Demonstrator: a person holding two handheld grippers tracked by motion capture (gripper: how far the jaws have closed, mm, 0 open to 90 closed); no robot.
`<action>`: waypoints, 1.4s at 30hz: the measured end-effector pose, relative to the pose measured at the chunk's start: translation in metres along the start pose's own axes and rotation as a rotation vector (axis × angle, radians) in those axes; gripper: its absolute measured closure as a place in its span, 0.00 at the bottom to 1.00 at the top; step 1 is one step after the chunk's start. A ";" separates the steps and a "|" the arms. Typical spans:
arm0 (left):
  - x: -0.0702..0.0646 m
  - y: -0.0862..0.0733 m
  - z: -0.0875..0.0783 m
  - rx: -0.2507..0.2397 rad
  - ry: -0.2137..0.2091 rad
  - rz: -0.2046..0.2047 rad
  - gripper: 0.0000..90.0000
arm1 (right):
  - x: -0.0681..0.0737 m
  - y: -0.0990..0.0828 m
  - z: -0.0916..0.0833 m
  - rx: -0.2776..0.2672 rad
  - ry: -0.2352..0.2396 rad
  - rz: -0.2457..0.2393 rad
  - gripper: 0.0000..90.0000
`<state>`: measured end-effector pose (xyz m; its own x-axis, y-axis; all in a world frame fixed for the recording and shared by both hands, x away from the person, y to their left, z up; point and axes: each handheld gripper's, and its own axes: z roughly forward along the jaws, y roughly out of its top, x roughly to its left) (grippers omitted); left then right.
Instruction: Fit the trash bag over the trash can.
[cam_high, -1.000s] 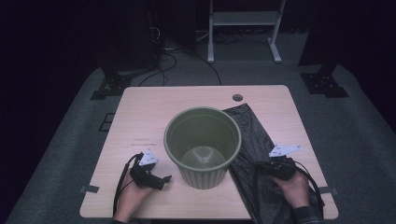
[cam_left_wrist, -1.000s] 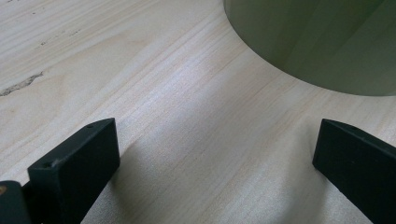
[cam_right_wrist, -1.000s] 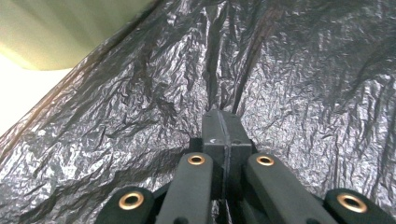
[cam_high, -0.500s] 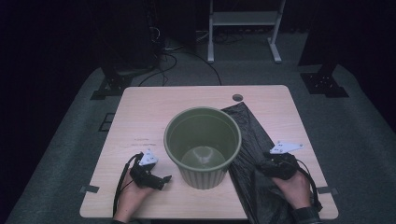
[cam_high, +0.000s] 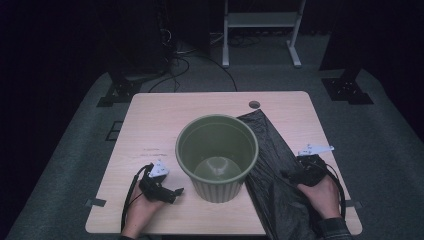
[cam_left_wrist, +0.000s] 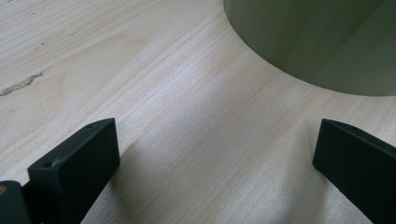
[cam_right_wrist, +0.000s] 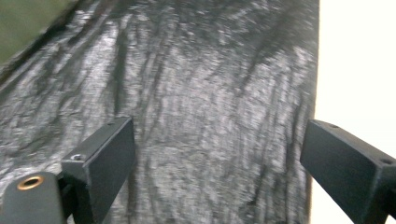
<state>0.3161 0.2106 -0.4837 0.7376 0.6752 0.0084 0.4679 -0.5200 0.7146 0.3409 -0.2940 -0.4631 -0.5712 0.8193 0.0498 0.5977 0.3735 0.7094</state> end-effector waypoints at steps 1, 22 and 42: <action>0.000 0.000 0.000 0.000 0.000 0.000 0.00 | -0.003 -0.001 0.001 0.004 -0.008 0.009 0.11; 0.000 0.000 0.000 0.000 0.000 0.000 0.00 | -0.008 -0.004 0.016 0.036 0.081 0.054 0.11; 0.000 0.000 0.000 0.000 0.000 0.000 0.00 | 0.027 0.017 0.036 0.070 0.162 -0.003 0.11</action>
<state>0.3161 0.2106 -0.4837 0.7376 0.6752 0.0080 0.4680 -0.5198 0.7146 0.3560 -0.2502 -0.4746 -0.6530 0.7393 0.1646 0.6301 0.4097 0.6597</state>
